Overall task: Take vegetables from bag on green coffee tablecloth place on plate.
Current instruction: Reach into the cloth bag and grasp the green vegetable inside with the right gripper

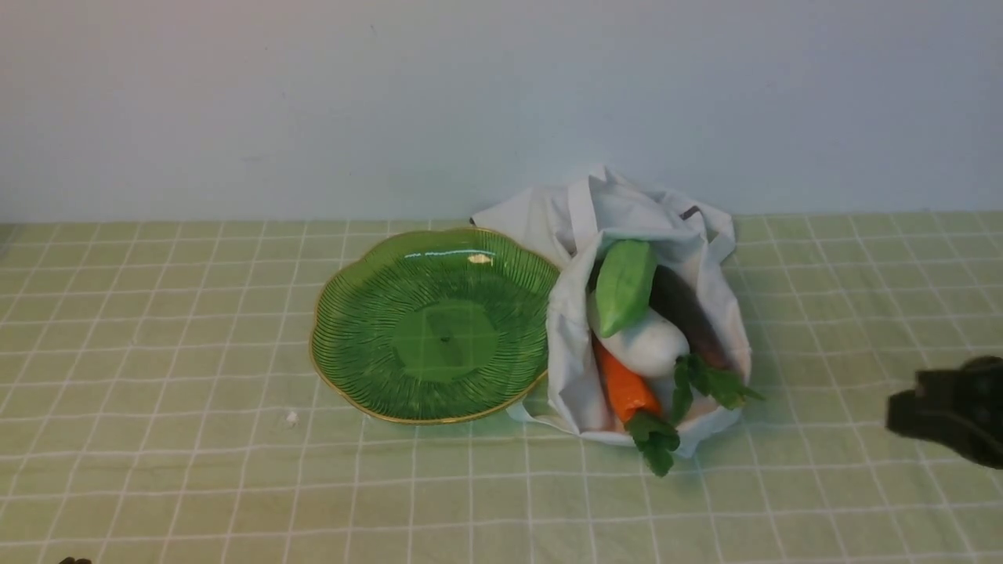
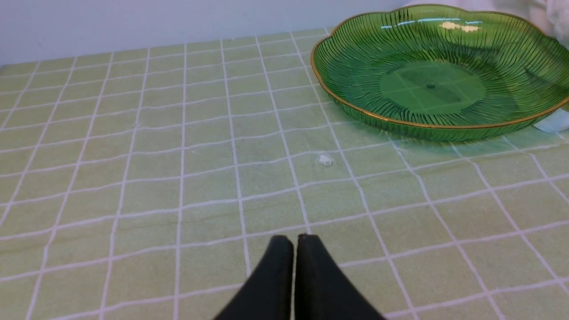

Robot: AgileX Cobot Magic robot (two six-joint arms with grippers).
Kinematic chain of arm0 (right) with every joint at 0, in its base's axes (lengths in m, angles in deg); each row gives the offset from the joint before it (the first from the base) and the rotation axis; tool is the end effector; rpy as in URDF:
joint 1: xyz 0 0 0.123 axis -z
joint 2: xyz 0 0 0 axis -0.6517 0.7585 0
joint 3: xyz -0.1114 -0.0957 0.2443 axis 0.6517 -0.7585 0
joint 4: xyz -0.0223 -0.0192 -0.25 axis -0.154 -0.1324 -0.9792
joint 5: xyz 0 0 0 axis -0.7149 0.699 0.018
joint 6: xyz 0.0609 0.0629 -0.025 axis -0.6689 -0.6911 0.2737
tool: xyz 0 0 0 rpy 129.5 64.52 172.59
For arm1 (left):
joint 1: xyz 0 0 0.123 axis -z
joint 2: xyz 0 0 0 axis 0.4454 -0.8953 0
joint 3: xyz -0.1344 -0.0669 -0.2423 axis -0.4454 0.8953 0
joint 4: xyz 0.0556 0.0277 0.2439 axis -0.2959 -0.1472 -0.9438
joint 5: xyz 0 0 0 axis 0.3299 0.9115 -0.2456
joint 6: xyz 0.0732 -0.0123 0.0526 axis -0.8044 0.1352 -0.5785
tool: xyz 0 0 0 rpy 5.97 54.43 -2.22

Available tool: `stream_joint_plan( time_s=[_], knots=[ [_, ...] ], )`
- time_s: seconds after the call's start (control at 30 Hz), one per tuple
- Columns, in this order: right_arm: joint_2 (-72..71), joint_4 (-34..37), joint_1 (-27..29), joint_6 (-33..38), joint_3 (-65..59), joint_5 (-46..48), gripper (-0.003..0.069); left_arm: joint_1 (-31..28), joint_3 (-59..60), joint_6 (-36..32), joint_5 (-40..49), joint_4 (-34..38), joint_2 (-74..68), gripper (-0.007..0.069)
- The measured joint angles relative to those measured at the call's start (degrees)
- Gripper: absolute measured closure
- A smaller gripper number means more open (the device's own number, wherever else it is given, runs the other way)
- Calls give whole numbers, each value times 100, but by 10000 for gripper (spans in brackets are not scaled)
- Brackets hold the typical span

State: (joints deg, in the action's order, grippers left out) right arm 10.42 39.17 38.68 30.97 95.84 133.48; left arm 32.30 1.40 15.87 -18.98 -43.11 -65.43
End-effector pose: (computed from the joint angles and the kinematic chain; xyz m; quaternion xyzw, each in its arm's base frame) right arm 0.1883 0.0443 0.2698 0.0302 0.9420 0.2362 0.2364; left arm 0.0522 -0.0081 0.1706 0.0597 0.8029 -0.0357 0.5921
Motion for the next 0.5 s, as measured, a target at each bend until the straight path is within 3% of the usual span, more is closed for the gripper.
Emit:
stream_joint_plan(
  time_s=[0.1, 0.17, 0.2, 0.33, 0.5],
  knots=[
    [1050, 562, -120, 529, 481, 72, 605, 0, 0, 0, 0, 0, 0, 629],
    [1957, 884, -430, 796, 1061, 227, 530, 0, 0, 0, 0, 0, 0, 629],
    [2019, 897, -456, 808, 1164, 254, 524, 0, 0, 0, 0, 0, 0, 629],
    [3155, 961, -979, 851, 2334, 485, 370, 0, 0, 0, 0, 0, 0, 629],
    [3995, 794, -1243, 665, 3312, 554, 239, 0, 0, 0, 0, -5, 0, 629]
  ],
)
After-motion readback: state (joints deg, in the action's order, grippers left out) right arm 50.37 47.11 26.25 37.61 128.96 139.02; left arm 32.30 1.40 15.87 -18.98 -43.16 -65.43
